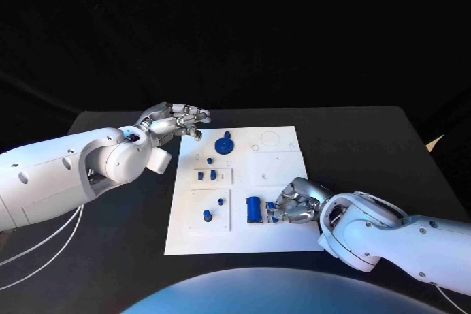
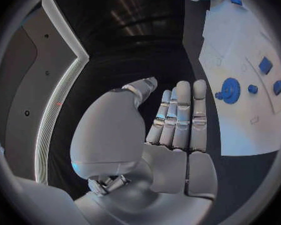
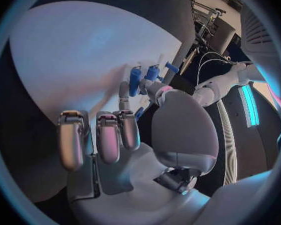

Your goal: Assemble the parts on the task board

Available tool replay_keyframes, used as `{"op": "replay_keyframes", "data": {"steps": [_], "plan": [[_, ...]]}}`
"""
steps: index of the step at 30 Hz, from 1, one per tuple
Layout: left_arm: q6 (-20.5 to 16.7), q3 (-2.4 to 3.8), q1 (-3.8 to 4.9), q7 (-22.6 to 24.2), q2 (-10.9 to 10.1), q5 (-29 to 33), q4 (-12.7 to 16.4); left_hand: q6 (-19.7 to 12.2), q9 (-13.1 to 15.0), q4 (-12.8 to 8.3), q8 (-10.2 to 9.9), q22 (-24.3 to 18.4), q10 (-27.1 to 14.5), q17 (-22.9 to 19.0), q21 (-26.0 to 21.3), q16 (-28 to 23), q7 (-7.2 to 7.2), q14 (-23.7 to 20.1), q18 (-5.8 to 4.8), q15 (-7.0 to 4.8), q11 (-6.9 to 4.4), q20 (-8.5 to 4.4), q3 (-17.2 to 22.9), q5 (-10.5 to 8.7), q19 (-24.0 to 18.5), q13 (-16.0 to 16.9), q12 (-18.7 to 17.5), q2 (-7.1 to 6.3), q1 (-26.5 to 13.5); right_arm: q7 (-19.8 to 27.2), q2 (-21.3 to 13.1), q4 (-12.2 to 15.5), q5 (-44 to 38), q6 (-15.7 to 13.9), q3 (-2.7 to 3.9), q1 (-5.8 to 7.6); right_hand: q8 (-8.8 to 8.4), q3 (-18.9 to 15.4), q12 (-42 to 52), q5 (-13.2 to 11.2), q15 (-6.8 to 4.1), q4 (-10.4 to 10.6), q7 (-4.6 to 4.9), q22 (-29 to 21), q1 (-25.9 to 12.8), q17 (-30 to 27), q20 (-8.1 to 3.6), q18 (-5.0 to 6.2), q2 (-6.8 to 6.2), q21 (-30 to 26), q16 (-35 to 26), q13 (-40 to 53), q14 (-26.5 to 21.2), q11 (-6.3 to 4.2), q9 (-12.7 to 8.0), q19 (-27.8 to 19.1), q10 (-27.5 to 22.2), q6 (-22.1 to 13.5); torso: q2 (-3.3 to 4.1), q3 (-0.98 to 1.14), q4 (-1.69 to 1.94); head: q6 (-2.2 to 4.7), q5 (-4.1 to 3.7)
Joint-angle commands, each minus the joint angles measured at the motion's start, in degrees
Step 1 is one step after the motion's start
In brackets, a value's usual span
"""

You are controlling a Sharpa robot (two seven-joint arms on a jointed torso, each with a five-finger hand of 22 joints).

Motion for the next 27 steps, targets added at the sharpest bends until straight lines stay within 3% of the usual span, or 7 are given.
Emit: {"op": "replay_keyframes", "data": {"steps": [1,11,15,19,27], "plan": [[0.9,0.04,0.01,0.3,0.1,0.0,0.2,-0.4,-0.1,-0.3,0.3,0.8,-0.3,-0.1,-0.3,-0.2,0.17,-0.3,0.96,-0.06,-0.14,0.29,0.0,0.23,0.2,0.1,0.2,0.32,-0.2,-0.2,0.3,-0.2,0.1,0.8,-0.02,-0.13,-0.09,-0.5,0.3,-0.6,-0.45,0.1,0.12,13.9,-0.7,14.9,-0.44,-0.8,0.1,0.2,0.3,12.1,6.0,-0.22,-0.1,4.3,3.9,0.0,-0.02,-0.05,0.02,0.01,0.07],[0.9,0.04,0.02,0.2,0.0,-0.1,0.2,-0.5,-0.1,-0.3,0.4,0.8,-0.4,-0.1,-0.3,-0.1,0.18,-0.3,0.97,-0.05,-0.13,0.3,-0.1,0.22,0.2,0.1,0.3,0.31,-0.3,-0.2,0.7,-0.6,0.1,0.9,-0.02,-0.15,-0.08,-2.3,0.2,-3.1,-0.44,1.1,0.12,13.9,-2.0,14.9,-0.44,-0.77,0.49,0.1,0.3,12.1,6.0,-0.21,0.2,4.2,3.9,0.1,-0.05,-0.08,0.04,0.01,0.17],[0.9,0.04,0.02,0.2,0.0,-0.1,0.2,-0.5,-0.1,-0.3,0.4,0.8,-0.4,-0.1,-0.3,-0.1,0.18,-0.3,0.97,-0.05,-0.13,0.3,-0.1,0.22,0.2,0.1,0.3,0.31,-0.3,-0.1,0.7,-0.7,0.1,1.1,-0.02,-0.15,-0.21,-5.9,0.1,-7.3,-0.39,2.8,0.17,13.9,-2.5,14.8,-0.4,-0.76,0.98,0.0,0.3,12.1,6.0,-0.16,0.3,4.2,3.9,0.2,-0.06,-0.09,0.05,0.01,0.17],[0.9,0.04,0.02,0.2,0.0,-0.2,0.1,-0.5,-0.1,-0.3,0.4,0.8,-0.4,-0.1,-0.3,-0.1,0.18,-0.3,0.97,-0.05,-0.13,0.3,-0.1,0.22,0.2,0.1,0.3,0.31,-0.3,0.1,0.6,-0.5,0.1,1.3,-0.02,-0.15,-0.33,-9.7,0.2,-9.5,-0.39,4.9,0.14,13.8,-1.8,14.8,-0.38,-0.74,1.29,-0.1,0.3,12.1,6.0,-0.17,0.4,4.2,3.9,0.3,-0.06,-0.08,0.01,0.01,0.2],[0.8,0.04,0.02,0.2,0.0,-0.2,0.1,-0.5,-0.1,-0.3,0.4,0.8,-0.4,-0.1,-0.3,-0.1,0.18,-0.3,0.97,-0.05,-0.13,0.3,-0.1,0.22,0.2,0.1,0.3,0.31,-0.3,0.8,-0.4,-0.3,0.2,1.4,-0.02,-0.15,-0.37,-10.9,0.2,-10.0,-0.41,5.3,0.1,13.9,-1.1,14.9,-0.39,-0.77,1.58,0.1,0.3,12.2,6.0,-0.19,0.5,4.2,3.9,0.4,-0.07,-0.04,0.01,0.01,0.22]]}}
